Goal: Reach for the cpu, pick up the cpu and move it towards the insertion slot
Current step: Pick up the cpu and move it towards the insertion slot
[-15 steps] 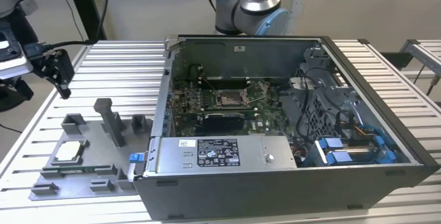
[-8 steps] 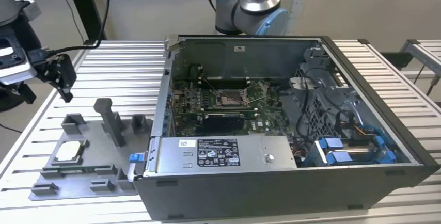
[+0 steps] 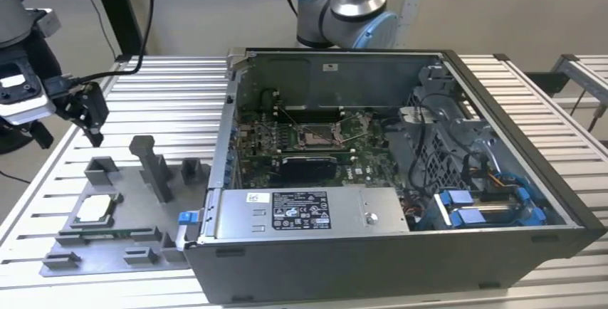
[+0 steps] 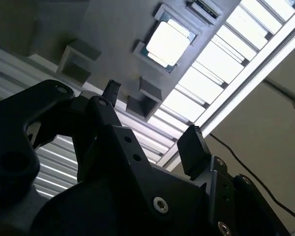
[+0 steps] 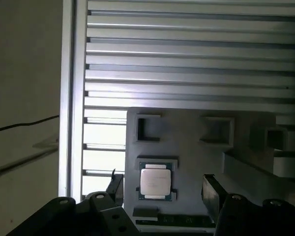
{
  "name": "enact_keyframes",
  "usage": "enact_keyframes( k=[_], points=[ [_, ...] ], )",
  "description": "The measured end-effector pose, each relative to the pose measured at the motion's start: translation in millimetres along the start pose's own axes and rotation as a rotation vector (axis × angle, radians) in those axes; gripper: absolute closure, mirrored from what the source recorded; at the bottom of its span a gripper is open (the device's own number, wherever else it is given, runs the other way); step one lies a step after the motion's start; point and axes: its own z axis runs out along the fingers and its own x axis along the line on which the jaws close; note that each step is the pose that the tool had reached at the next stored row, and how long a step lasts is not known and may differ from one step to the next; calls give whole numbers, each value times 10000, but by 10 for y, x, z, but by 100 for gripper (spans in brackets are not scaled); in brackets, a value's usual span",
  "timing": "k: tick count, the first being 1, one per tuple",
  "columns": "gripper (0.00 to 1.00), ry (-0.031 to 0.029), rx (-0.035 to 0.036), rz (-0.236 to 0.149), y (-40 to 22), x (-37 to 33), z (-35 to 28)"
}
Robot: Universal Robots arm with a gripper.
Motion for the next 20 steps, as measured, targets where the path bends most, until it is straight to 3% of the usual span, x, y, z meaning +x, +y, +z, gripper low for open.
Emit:
enact_keyframes(
  k=[20],
  points=[
    [0,-1,0,0,-12,0,313]
  ],
)
